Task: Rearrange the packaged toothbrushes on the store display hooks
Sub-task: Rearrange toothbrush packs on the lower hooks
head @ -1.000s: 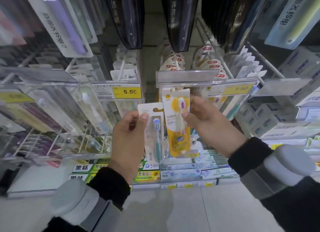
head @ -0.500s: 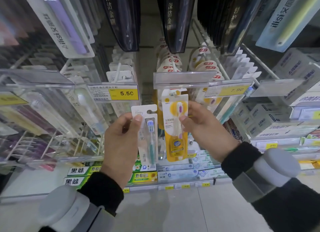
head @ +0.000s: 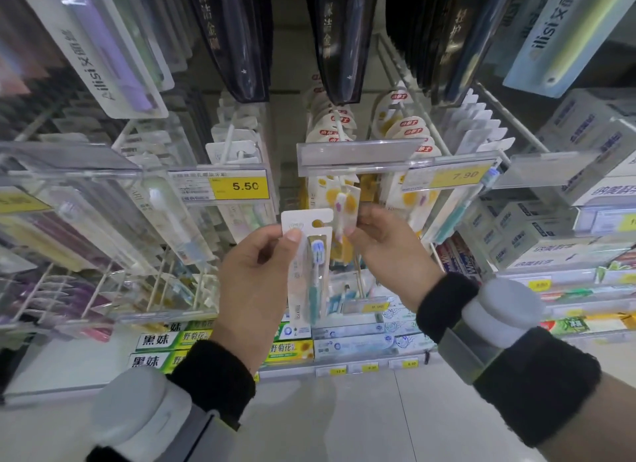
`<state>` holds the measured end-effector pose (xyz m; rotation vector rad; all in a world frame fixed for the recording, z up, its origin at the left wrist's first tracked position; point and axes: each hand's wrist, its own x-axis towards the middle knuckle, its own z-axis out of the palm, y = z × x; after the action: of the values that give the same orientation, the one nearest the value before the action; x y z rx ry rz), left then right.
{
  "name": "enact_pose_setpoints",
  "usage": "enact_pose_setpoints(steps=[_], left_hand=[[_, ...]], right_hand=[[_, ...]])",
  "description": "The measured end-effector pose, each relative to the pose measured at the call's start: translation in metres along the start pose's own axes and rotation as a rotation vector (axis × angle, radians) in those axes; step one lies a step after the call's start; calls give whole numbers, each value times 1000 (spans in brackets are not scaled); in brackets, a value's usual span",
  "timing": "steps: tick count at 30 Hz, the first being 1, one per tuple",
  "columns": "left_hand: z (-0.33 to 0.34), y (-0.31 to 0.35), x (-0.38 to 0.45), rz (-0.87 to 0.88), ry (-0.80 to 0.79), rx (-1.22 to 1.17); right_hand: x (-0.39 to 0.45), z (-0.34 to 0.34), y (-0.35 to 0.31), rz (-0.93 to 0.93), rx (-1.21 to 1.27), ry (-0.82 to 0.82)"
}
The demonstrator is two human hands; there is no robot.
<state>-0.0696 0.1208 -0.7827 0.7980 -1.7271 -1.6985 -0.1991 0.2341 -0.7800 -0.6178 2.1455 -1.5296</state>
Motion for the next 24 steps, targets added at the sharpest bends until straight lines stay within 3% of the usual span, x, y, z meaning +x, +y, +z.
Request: enact_pose_setpoints(steps=[3, 11, 18, 24], left_hand=[[15, 0, -5, 24, -49, 48], [93, 4, -23, -36, -188, -9], [169, 18, -29, -120, -250, -122], [207, 38, -32, -148, -219, -180]], right_hand=[[-15, -19, 8, 0, -64, 5], [-45, -88, 30, -15, 80, -54], [-43, -142, 44, -46, 7, 135], [-33, -163, 42, -179, -258, 238]])
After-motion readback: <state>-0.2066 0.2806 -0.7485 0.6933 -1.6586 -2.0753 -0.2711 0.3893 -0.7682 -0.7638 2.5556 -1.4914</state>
